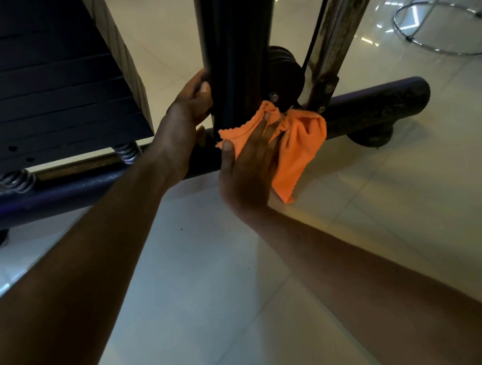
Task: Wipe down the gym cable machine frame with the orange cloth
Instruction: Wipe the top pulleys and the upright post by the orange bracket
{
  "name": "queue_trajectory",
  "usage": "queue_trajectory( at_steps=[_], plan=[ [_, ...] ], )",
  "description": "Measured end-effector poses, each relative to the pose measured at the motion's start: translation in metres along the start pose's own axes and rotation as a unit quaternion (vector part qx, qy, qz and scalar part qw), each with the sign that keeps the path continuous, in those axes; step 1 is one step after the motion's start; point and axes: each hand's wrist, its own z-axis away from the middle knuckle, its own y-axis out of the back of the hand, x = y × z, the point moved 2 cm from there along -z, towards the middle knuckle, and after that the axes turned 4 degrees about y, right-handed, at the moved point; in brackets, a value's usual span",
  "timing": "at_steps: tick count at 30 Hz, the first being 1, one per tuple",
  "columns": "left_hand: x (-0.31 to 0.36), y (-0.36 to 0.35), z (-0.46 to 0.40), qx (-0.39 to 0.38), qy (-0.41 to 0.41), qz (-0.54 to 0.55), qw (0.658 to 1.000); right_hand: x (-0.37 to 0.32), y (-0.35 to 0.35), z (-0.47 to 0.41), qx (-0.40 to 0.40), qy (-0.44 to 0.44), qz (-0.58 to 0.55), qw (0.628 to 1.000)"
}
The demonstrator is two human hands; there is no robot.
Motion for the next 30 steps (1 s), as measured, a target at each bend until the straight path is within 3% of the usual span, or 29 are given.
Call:
queue_trajectory(
  at_steps=[1,3,6,11,21,27,30],
  plan=[
    [-0.001,0.001,0.000,-0.002,0.001,0.001,1.000,0.008,-0.004,0.006,-0.066,0.001,0.030,0.997],
    [-0.003,0.004,-0.002,0.000,0.004,0.007,1.000,0.018,-0.014,0.017,-0.118,-0.020,0.080,0.990],
    [-0.004,0.004,-0.003,0.004,0.000,0.009,1.000,0.006,-0.009,0.023,-0.098,-0.037,0.145,0.984],
    [-0.002,0.002,0.000,-0.002,-0.002,0.020,1.000,0.020,0.015,0.018,-0.141,0.032,0.227,0.963],
    [-0.002,0.001,0.000,-0.029,-0.016,0.036,0.999,0.080,-0.007,0.007,-0.168,0.118,0.144,0.968],
    [-0.003,0.000,-0.004,-0.014,-0.010,0.024,1.000,0.020,-0.026,0.017,-0.067,-0.018,-0.017,0.997],
    [-0.008,0.000,-0.007,-0.016,-0.004,0.023,1.000,0.047,-0.016,0.013,-0.126,0.043,0.075,0.988]
  ],
)
